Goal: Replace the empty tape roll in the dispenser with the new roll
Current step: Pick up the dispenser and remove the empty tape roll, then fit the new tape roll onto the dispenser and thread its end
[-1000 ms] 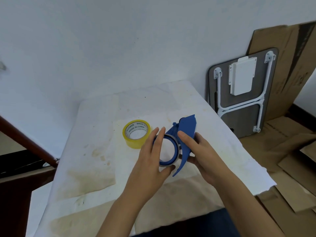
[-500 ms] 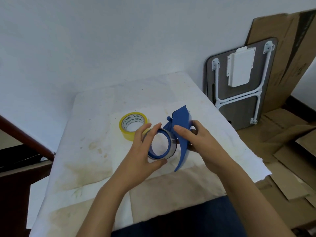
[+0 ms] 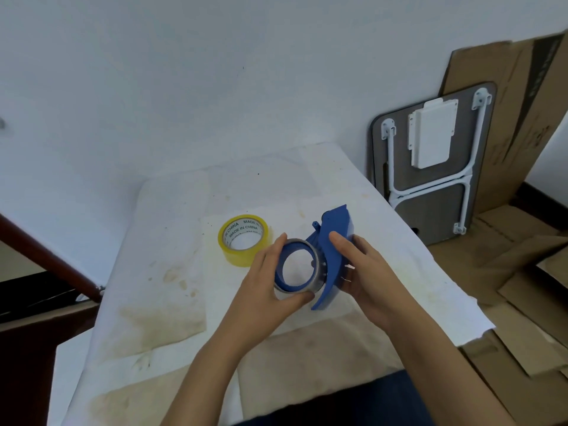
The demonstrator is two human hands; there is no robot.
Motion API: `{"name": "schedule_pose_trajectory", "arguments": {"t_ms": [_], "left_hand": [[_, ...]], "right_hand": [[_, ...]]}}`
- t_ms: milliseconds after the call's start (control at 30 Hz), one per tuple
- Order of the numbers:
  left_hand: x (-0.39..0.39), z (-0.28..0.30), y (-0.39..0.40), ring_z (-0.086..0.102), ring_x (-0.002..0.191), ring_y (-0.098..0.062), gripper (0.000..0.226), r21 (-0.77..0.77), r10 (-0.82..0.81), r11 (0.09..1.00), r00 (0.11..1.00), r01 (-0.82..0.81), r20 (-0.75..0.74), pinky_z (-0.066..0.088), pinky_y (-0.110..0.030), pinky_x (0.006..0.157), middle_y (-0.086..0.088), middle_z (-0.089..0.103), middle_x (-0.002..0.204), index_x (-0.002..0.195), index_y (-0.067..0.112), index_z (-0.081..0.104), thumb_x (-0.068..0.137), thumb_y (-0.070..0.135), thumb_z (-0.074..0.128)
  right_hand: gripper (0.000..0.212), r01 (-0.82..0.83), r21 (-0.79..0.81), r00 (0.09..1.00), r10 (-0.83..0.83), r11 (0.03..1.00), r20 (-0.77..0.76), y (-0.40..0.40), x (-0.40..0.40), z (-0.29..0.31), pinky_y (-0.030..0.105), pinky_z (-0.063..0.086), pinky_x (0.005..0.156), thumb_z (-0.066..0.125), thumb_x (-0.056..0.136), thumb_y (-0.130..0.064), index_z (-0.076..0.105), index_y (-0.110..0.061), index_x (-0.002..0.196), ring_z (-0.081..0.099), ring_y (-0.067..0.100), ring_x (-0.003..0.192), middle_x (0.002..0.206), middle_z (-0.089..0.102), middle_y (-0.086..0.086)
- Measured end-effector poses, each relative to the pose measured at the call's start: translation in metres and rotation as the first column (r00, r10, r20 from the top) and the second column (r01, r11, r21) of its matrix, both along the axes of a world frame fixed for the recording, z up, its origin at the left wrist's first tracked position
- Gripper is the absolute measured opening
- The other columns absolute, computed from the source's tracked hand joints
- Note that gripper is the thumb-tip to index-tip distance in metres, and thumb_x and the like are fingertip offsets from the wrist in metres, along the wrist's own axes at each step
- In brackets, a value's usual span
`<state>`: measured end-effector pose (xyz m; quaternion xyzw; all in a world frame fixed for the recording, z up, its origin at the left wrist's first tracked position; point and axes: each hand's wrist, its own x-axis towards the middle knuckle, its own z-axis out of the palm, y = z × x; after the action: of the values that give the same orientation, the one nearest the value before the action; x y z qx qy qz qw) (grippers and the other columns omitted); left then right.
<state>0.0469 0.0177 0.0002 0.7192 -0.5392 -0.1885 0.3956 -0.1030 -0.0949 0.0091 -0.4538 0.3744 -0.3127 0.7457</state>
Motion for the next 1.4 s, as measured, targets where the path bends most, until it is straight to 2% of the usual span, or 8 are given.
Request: {"name": "schedule_pose_trajectory", "arguments": {"t_ms": [100,200,267,367,500,667,1200,1400], "left_hand": [[0.004,0.006,0.003,0.044,0.132,0.004,0.089,-0.058,0.094,0.993,0.99,-0.101,-0.106,0.044,-0.023,0.105,0.024,0.044,0.144,0.149,0.038,0.031,0.075,0.044,0.08],[0.016,0.013,0.011,0.052,0.128,0.001,0.081,-0.137,0.26,0.94,0.916,-0.313,-0.307,0.048,-0.028,0.102,0.027,0.048,0.14,0.14,0.052,0.037,0.073,0.042,0.081],[0.031,0.014,0.018,0.053,0.125,-0.005,0.083,-0.109,0.39,0.884,0.847,-0.454,-0.361,0.045,-0.027,0.1,0.014,0.041,0.144,0.145,0.043,0.035,0.076,0.038,0.08],[0.067,0.013,0.029,0.047,0.12,-0.01,0.085,0.006,0.514,0.846,0.814,-0.533,-0.27,0.038,-0.027,0.101,-0.001,0.031,0.144,0.148,0.035,0.032,0.078,0.037,0.08],[0.114,0.006,0.038,0.029,0.14,-0.024,0.09,0.157,0.577,0.812,0.813,-0.562,-0.071,0.03,-0.041,0.114,-0.007,0.029,0.148,0.153,0.029,0.025,0.08,0.039,0.077],[0.142,-0.01,0.03,0.027,0.139,-0.032,0.091,0.199,0.566,0.791,0.815,-0.579,0.124,0.028,-0.046,0.112,-0.01,0.029,0.151,0.154,0.026,0.022,0.081,0.038,0.075],[0.15,-0.024,0.026,0.02,0.145,-0.035,0.091,0.255,0.515,0.806,0.845,-0.534,0.143,0.025,-0.048,0.115,-0.014,0.022,0.159,0.156,0.026,0.016,0.084,0.037,0.071],[0.119,-0.002,0.008,0.011,0.151,-0.024,0.089,-0.022,0.369,0.928,0.905,-0.373,0.211,0.021,-0.042,0.118,-0.005,0.003,0.166,0.155,0.031,0.019,0.085,0.036,0.073]], "right_hand": [[0.06,0.067,0.027,0.998,-0.067,0.997,0.012,0.0,0.003,-0.004,0.033,0.059,0.075,0.073,0.075,-0.043,0.057,-0.016,0.127,0.07,0.023,0.099,0.112,0.072,0.006],[0.049,0.114,0.076,0.993,-0.116,0.991,0.032,-0.001,0.007,-0.004,0.032,0.059,0.072,0.07,0.083,-0.039,0.059,-0.017,0.124,0.072,0.021,0.093,0.108,0.074,0.004],[0.043,0.124,0.134,0.989,-0.133,0.983,0.06,-0.002,0.012,-0.002,0.034,0.058,0.073,0.068,0.085,-0.04,0.062,-0.017,0.121,0.07,0.021,0.093,0.111,0.073,0.006],[0.027,0.142,0.231,0.979,-0.171,0.963,0.111,-0.001,0.025,0.001,0.035,0.057,0.075,0.064,0.089,-0.037,0.064,-0.019,0.109,0.066,0.023,0.097,0.11,0.07,0.009],[0.03,0.187,0.249,0.964,-0.226,0.95,0.137,0.001,0.043,0.002,0.034,0.057,0.076,0.064,0.09,-0.036,0.061,-0.021,0.116,0.066,0.02,0.095,0.109,0.069,0.005],[0.02,0.189,0.239,0.962,-0.228,0.952,0.147,0.007,0.055,-0.002,0.038,0.054,0.088,0.063,0.09,-0.036,0.064,-0.025,0.107,0.066,0.018,0.094,0.104,0.071,0.002],[0.047,0.198,0.251,0.969,-0.227,0.948,0.093,0.008,0.058,-0.005,0.034,0.055,0.073,0.065,0.089,-0.036,0.052,-0.015,0.13,0.065,0.019,0.096,0.111,0.068,0.004],[0.052,0.174,0.162,0.981,-0.186,0.971,0.063,0.005,0.047,-0.007,0.03,0.056,0.072,0.066,0.087,-0.039,0.054,-0.019,0.133,0.066,0.017,0.1,0.124,0.067,0.006]]}}
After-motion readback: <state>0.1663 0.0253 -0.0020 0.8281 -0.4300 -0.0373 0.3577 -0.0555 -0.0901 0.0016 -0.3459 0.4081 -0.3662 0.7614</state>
